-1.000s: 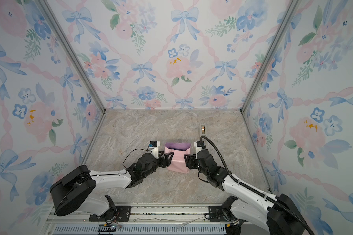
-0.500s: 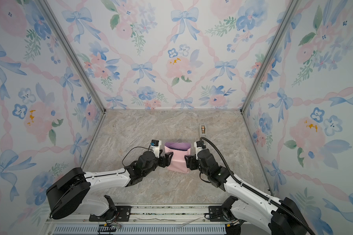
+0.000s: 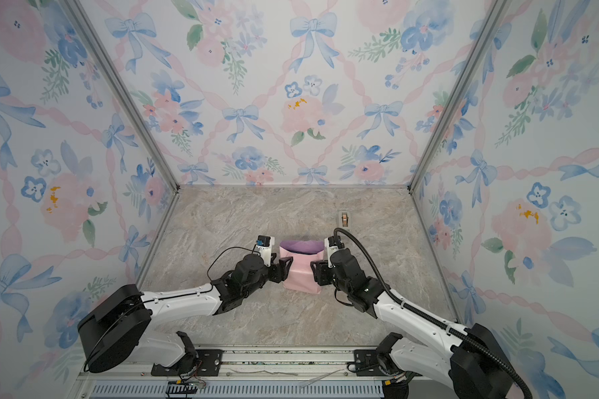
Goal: Wrap the gift box in paper
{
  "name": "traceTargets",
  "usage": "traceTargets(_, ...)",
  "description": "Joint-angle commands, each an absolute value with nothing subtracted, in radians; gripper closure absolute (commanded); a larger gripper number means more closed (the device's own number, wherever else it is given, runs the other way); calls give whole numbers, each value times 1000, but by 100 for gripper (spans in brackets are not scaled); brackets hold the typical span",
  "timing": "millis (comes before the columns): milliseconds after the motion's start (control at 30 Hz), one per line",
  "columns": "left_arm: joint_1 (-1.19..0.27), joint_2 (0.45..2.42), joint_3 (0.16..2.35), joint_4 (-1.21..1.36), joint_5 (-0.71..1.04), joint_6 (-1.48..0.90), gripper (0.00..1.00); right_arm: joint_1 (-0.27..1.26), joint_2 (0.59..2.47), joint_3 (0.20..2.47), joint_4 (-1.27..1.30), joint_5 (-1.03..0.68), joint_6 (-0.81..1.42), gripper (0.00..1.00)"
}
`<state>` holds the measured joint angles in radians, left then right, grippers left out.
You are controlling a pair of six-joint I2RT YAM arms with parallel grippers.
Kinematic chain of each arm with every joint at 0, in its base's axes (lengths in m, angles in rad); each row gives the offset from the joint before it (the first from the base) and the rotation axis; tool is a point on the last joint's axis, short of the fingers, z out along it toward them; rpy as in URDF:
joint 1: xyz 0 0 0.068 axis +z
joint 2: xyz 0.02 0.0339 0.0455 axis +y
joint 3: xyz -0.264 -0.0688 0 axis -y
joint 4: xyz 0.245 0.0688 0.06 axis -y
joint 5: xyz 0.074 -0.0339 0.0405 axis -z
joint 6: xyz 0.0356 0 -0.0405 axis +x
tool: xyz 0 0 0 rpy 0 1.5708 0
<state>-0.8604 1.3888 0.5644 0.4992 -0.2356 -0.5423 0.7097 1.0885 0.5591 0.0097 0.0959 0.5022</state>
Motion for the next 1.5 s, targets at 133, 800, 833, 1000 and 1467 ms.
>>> traceTargets(133, -851, 1335, 519, 429, -271, -575, 37, 739, 1177, 541, -30, 117, 449, 54)
traceTargets(800, -869, 1382, 595, 455, -354, -565, 49, 746, 1150, 542, 25, 141, 418, 55)
traceTargets(833, -870, 1381, 592, 454, -356, -569, 50, 746, 1154, 541, 26, 143, 421, 56)
traceTargets(1000, -873, 1373, 565, 455, -367, -589, 56, 755, 1172, 537, 29, 160, 430, 65)
traceTargets(1467, -906, 1365, 577, 453, -408, -563, 61, 784, 1026, 521, 39, 256, 471, 60)
